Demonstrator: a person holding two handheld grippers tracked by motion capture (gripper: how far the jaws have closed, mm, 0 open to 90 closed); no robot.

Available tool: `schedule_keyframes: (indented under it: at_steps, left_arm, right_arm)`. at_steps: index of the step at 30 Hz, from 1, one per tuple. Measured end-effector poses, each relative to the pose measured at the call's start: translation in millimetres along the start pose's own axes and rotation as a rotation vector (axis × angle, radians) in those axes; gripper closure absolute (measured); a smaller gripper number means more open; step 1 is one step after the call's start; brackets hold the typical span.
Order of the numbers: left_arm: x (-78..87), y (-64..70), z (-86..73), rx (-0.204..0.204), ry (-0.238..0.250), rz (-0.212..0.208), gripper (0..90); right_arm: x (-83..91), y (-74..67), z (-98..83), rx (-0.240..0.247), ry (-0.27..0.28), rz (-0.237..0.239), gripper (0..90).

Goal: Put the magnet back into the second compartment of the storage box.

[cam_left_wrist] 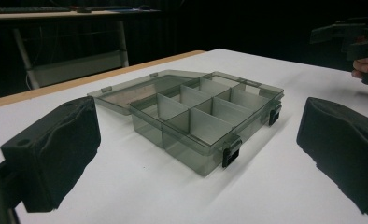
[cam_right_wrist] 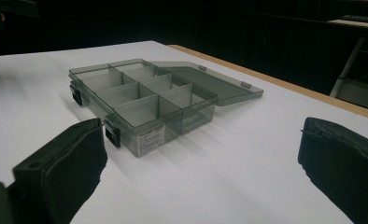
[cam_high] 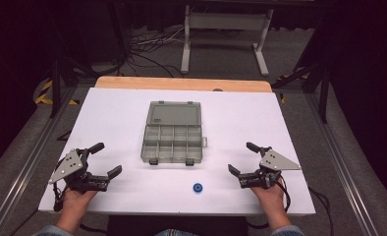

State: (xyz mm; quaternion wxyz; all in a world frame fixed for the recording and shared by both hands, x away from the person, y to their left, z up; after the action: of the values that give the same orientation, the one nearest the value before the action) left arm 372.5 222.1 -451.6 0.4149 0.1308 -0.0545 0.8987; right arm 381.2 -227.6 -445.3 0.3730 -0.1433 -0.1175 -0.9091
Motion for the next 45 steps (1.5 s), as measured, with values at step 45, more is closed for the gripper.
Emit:
schedule_keyframes:
  at_steps: [45]
  left_arm:
    - [-52.7, 46.2, 47.7, -0.049, -0.011, -0.216, 0.4]
  right_arm:
    - [4.4, -0.8, 1.6, -0.023, 0.024, 0.022, 1.3]
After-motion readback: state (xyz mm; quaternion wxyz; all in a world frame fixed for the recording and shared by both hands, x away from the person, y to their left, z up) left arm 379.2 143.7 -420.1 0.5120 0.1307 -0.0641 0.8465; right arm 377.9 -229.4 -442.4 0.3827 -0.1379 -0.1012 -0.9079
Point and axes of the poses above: each handheld gripper's, and its own axes: x roughly backward along the jaws, z roughly out of its top, y roughly to its right, the point moved 6 cm from there along -x, roughly forward along the jaws, and after that the axes turned 7 degrees about -y, right-handed, at the moved point
